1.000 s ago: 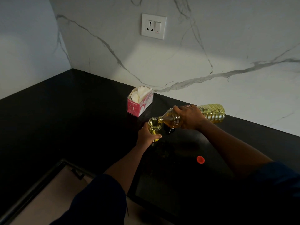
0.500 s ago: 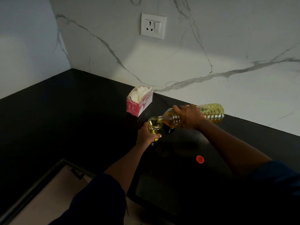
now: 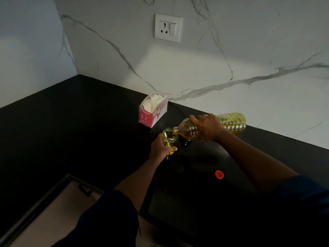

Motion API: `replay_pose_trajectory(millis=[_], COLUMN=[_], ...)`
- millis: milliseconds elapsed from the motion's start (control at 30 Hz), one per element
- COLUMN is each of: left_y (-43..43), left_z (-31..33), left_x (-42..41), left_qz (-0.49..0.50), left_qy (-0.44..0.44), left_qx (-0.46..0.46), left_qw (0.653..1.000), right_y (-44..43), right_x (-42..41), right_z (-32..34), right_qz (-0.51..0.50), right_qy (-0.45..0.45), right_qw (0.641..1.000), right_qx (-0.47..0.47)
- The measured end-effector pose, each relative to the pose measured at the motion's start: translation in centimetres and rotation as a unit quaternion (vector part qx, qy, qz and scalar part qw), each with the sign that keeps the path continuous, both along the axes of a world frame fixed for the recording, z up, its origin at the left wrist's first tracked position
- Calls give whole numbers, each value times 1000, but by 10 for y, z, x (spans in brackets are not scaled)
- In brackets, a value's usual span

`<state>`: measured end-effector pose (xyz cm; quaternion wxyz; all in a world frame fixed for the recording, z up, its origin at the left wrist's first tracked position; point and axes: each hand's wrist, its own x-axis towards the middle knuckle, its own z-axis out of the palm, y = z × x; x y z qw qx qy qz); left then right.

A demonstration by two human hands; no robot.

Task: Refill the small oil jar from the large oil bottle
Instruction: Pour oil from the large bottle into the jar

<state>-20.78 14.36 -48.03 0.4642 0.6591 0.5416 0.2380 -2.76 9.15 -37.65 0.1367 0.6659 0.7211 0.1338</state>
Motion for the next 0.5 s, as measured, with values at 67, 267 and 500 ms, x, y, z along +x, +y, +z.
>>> replay_pose_trajectory(millis=[67,267,500], left_y=[0,0,-1], left_z=[0,0,0], left_x=[0,-1,-1], left_qz=[0,-4,-3], left_qy=[-1,-2,-11], left_qx=[4,3,1], left_qw=[1000,1000,1000], right_y=[0,1,1], right_x=[0,1,1], right_z=[-1,-1,0], right_qz=[-1,4,4], right_qy=[0,-4,-7], right_qw=[1000,1000,1000], right_qx=[0,-1,-4])
